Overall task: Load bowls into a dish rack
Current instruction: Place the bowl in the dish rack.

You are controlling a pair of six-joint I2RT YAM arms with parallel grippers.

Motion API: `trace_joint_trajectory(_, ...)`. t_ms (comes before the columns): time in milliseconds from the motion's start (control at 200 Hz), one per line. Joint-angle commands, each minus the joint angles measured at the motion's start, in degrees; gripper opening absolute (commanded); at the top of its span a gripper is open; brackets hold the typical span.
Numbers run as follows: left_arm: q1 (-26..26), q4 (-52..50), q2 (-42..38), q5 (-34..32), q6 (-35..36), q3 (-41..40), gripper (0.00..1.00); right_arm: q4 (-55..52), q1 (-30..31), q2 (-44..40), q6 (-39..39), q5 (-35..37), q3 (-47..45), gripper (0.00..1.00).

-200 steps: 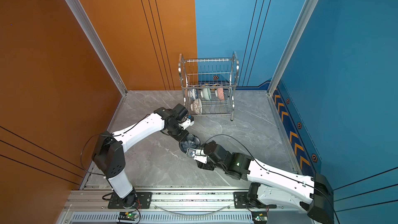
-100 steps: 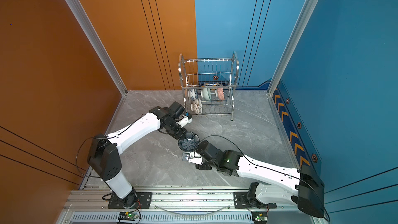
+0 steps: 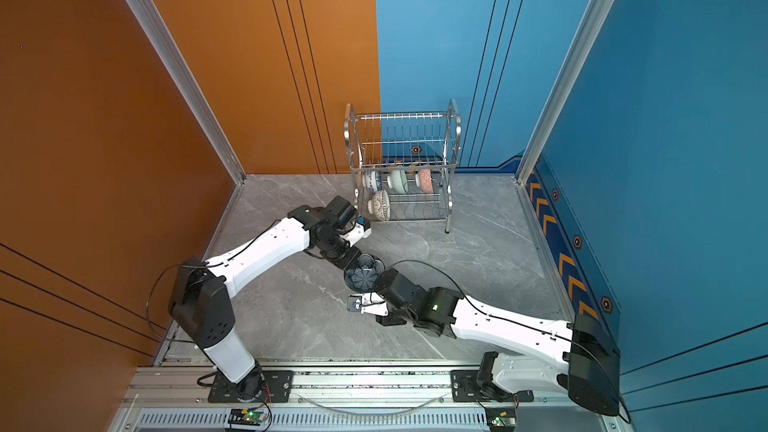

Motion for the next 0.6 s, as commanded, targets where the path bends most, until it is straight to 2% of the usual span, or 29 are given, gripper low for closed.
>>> trace_joint_trajectory(0, -0.37, 0.19, -1.12, 2.44, 0.82, -0.47, 0.00, -1.61, 0.34, 1.43, -1.95, 0.18, 2.73, 0.55)
trace_joint_trajectory(591, -0.77, 0.07, -1.16, 2.58, 1.00, -0.64, 0.00, -4.89, -0.12, 6.17, -5.47, 1.45, 5.55, 0.45)
